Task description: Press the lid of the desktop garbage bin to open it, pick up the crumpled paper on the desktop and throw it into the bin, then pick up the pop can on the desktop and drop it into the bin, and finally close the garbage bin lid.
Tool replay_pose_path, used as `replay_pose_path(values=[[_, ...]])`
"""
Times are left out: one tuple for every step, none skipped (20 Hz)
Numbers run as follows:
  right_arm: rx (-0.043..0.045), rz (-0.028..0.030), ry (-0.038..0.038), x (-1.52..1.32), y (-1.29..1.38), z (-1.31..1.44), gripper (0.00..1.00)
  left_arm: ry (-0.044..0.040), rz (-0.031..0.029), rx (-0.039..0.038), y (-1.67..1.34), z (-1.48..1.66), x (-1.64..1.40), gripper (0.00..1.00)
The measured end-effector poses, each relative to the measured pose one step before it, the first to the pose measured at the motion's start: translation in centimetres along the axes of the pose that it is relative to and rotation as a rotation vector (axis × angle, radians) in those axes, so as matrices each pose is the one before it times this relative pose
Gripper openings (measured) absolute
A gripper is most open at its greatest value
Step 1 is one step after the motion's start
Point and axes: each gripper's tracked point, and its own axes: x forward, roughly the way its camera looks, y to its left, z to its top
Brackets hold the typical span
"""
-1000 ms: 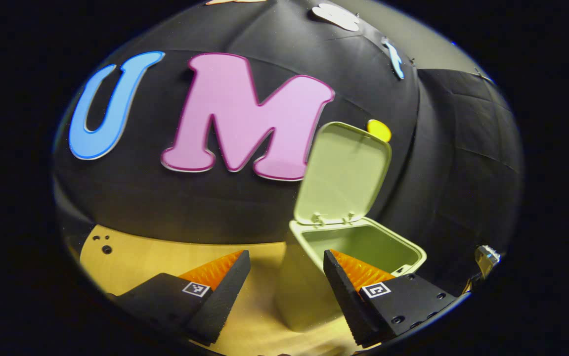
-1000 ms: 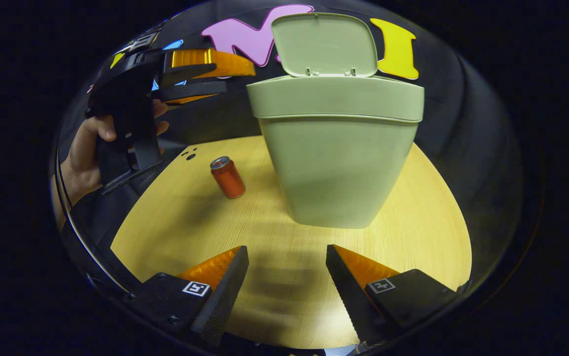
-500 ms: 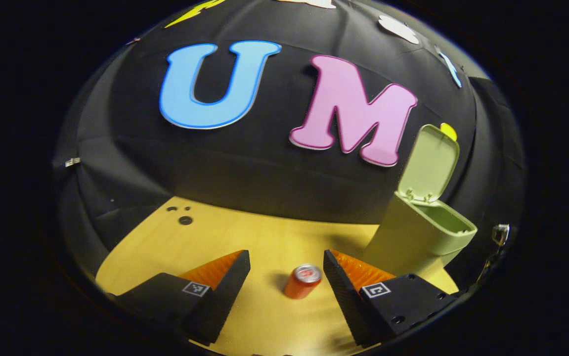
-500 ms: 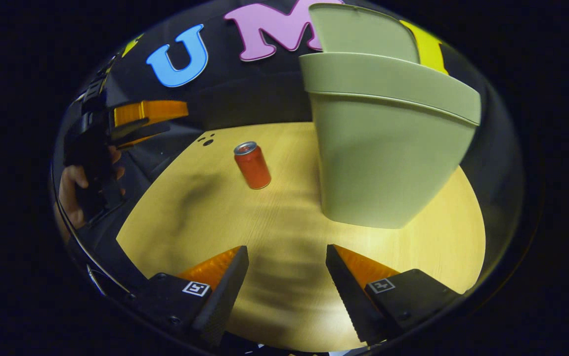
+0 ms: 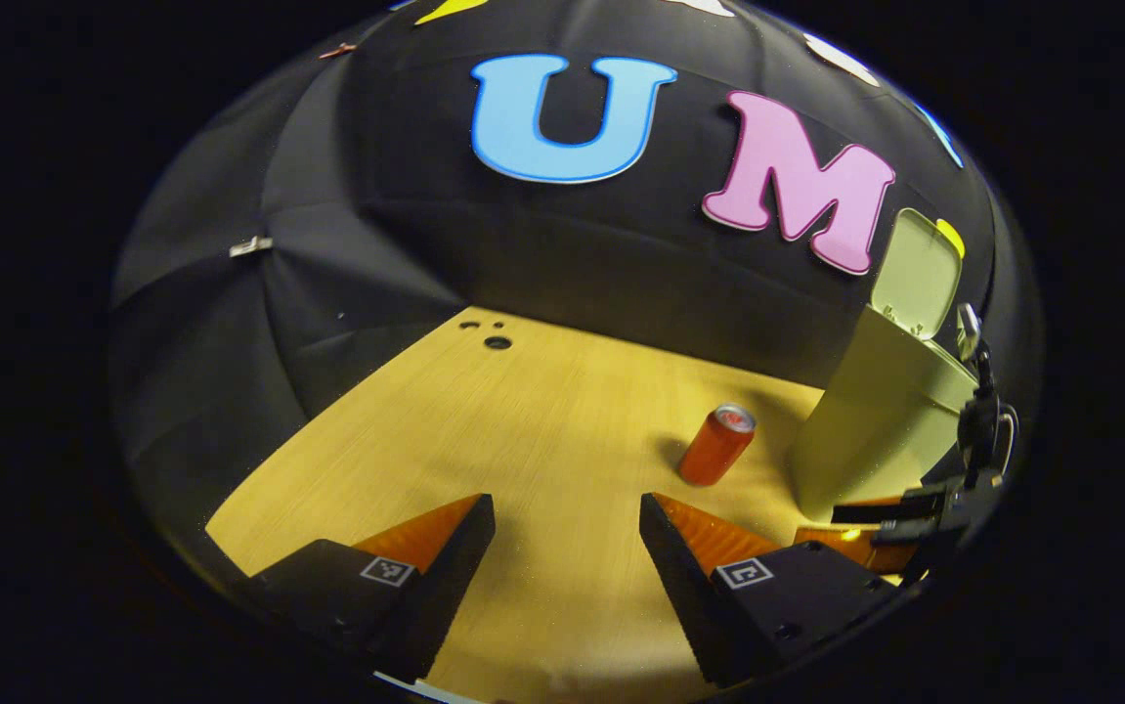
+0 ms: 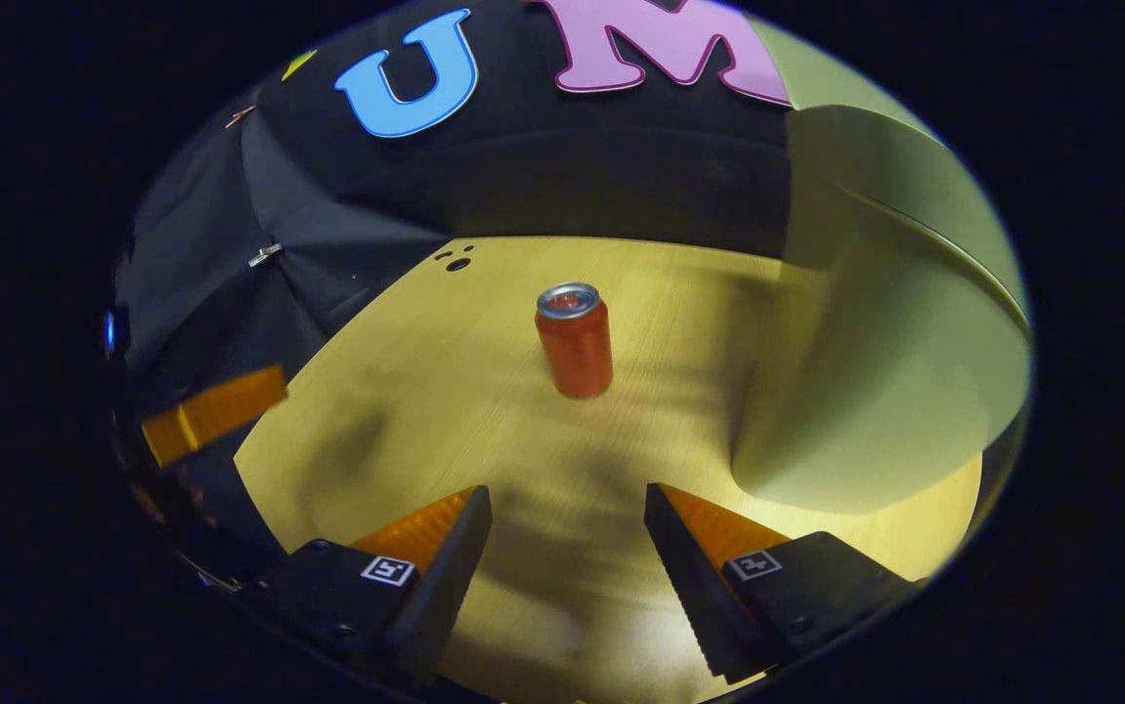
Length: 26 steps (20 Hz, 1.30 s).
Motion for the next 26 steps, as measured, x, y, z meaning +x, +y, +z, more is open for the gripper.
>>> replay_pose_path(values=[[-0.00589,0.00277,-0.00294,0.766,0.113,0.597,0.99,0.02250,0.02011,-0.00518,0.823,-1.338,-0.463,0.96],[-0.01027,-0.00101,-0.00146,0.737,0.083,0.654,0.99,0.01610,0.01761,-0.00379,0.587,-0.854,-0.464,0.96],[-0.01247,-0.00235,-0.00216,0.857,0.000,0.582,0.99,0.01150,0.00998,-0.00530,0.503,-0.775,-0.324,0.96],[-0.01012,-0.00325,-0.00070,0.937,-0.044,0.516,0.99,0.01061,0.01077,-0.00868,0.490,-0.599,-0.259,0.96],[-0.00392,-0.00507,0.00107,0.908,-0.034,0.447,0.99,0.01211,0.00930,-0.01183,0.448,-0.675,-0.271,0.96],[0.00242,-0.00164,0.00085,0.813,0.051,0.488,0.99,0.01077,0.01033,-0.01317,0.452,-0.458,-0.172,0.96],[0.00459,-0.00386,-0.00362,0.847,0.177,0.606,0.99,0.00789,0.01024,-0.01231,0.516,-0.363,-0.059,0.96],[0.00698,-0.00672,-0.00458,0.756,-0.019,0.582,0.99,0.00585,0.00926,-0.01083,0.414,-0.276,-0.092,0.96],[0.00779,-0.00254,-0.00413,0.807,0.084,0.504,0.99,0.00418,0.00912,-0.00768,0.375,-0.264,-0.152,0.96],[0.00086,-0.00035,-0.00040,0.850,0.100,0.430,0.99,0.00437,0.00920,-0.00471,0.417,-0.118,-0.050,0.96],[-0.00436,-0.00308,-0.00704,0.633,-0.042,0.472,0.99,0.00284,0.00970,-0.00026,0.485,-0.091,-0.120,0.96],[-0.00305,-0.00464,-0.00688,0.606,-0.022,0.462,0.99,0.00220,0.01071,0.00117,0.478,-0.006,-0.022,0.96],[-0.00387,-0.00639,-0.00208,0.568,-0.017,0.287,0.99,0.00258,0.00838,0.00107,0.395,-0.097,0.019,0.96],[-0.00089,-0.00370,-0.00227,0.611,-0.067,0.291,0.99,0.00134,0.00804,0.00043,0.366,-0.004,0.016,0.96],[0.00080,-0.00450,-0.00142,0.624,-0.066,0.291,0.99,0.00340,0.00867,-0.00122,0.440,-0.072,0.039,0.96],[0.00101,-0.00512,-0.00162,0.626,-0.134,0.140,0.99,0.00626,0.01057,-0.00319,0.424,-0.084,-0.046,0.96],[0.00099,-0.00892,-0.00087,0.607,-0.179,0.164,0.99,0.00586,0.00634,-0.00333,0.275,-0.209,0.104,0.96],[0.00054,-0.00707,0.00007,0.637,-0.171,0.081,0.99,0.00370,0.00431,-0.00335,0.157,-0.035,-0.065,0.96],[-0.00187,-0.01014,-0.00214,0.494,-0.216,0.032,0.99,0.00214,0.00286,-0.00135,0.158,-0.082,0.042,0.96],[-0.00255,-0.00832,0.00054,0.523,-0.197,-0.004,0.99,0.00196,0.00111,0.00215,0.102,0.040,-0.048,0.96],[-0.00066,-0.00162,0.00116,0.515,0.038,-0.048,0.99,0.00381,0.00224,0.00562,0.083,-0.165,0.058,0.96],[-0.00078,-0.00117,0.00090,0.479,0.043,0.075,0.99,0.00370,0.00174,0.00841,0.105,-0.060,0.058,0.96],[-0.00108,-0.00178,0.00062,0.479,0.081,-0.020,0.99,0.00422,0.00069,0.00658,0.050,-0.143,0.038,0.96],[-0.00123,-0.00490,-0.00057,0.342,-0.040,-0.003,0.99,0.00143,-0.00105,0.00261,-0.096,0.002,-0.128,0.96],[-0.00463,-0.01262,0.00049,0.311,-0.198,-0.026,0.99,-0.00031,-0.00152,0.00074,-0.031,0.008,-0.003,0.96],[-0.00245,-0.00910,-0.00225,0.188,-0.165,0.087,0.99,-0.00089,-0.00229,-0.00143,0.006,0.107,0.009,0.96]])
